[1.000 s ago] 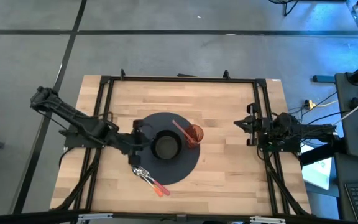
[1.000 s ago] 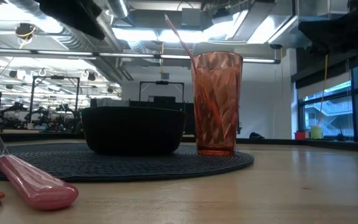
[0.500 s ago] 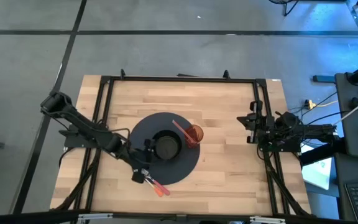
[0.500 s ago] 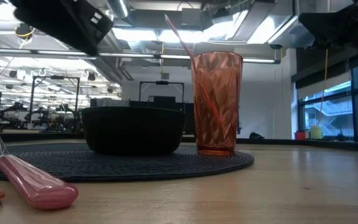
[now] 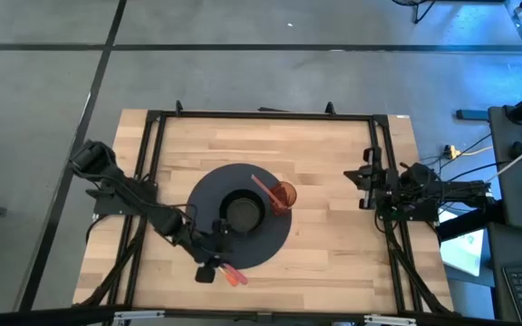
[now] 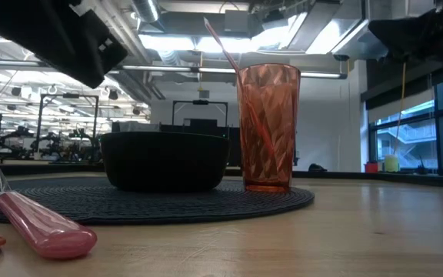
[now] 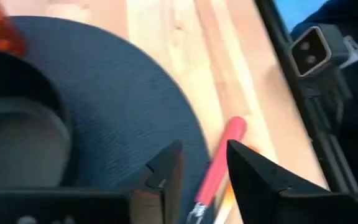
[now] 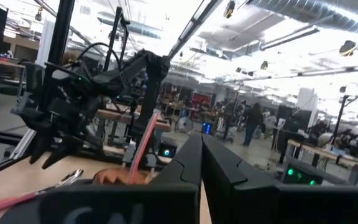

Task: Pick & Place Utensil
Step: Put the pink fork into the black bowl

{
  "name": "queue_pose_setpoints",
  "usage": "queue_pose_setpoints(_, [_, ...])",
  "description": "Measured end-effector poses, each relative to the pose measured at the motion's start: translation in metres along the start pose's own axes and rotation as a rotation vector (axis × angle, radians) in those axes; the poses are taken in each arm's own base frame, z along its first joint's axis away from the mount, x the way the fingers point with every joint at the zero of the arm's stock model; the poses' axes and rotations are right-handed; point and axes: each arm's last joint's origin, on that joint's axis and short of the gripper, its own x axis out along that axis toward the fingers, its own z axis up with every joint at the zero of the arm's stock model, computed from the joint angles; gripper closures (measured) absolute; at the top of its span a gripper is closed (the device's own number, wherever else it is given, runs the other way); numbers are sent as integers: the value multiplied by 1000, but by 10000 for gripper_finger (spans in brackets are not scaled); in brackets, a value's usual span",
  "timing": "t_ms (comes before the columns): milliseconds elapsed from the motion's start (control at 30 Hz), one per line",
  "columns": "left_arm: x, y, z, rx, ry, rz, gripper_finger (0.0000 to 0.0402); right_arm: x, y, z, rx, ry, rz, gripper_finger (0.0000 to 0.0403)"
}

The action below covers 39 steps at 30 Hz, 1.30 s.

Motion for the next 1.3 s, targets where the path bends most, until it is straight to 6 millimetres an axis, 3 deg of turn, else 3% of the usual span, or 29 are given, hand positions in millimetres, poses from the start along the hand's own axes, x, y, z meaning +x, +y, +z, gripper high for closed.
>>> queue_pose_setpoints(200, [4, -11, 11, 9, 119, -33, 239, 0, 1, -3, 57, 31, 8, 395])
queue_pose_setpoints(467, [25, -22, 25, 255, 289, -90, 205, 0, 1, -2, 89, 25, 6, 395])
queue_pose_setpoints(900, [60, -8, 22, 340, 386, -186, 217, 0, 0, 1, 103, -6, -1, 395])
queue_pose_setpoints(1300, [67, -4, 18, 369, 411, -200, 219, 0, 0, 0, 114, -5, -1, 395])
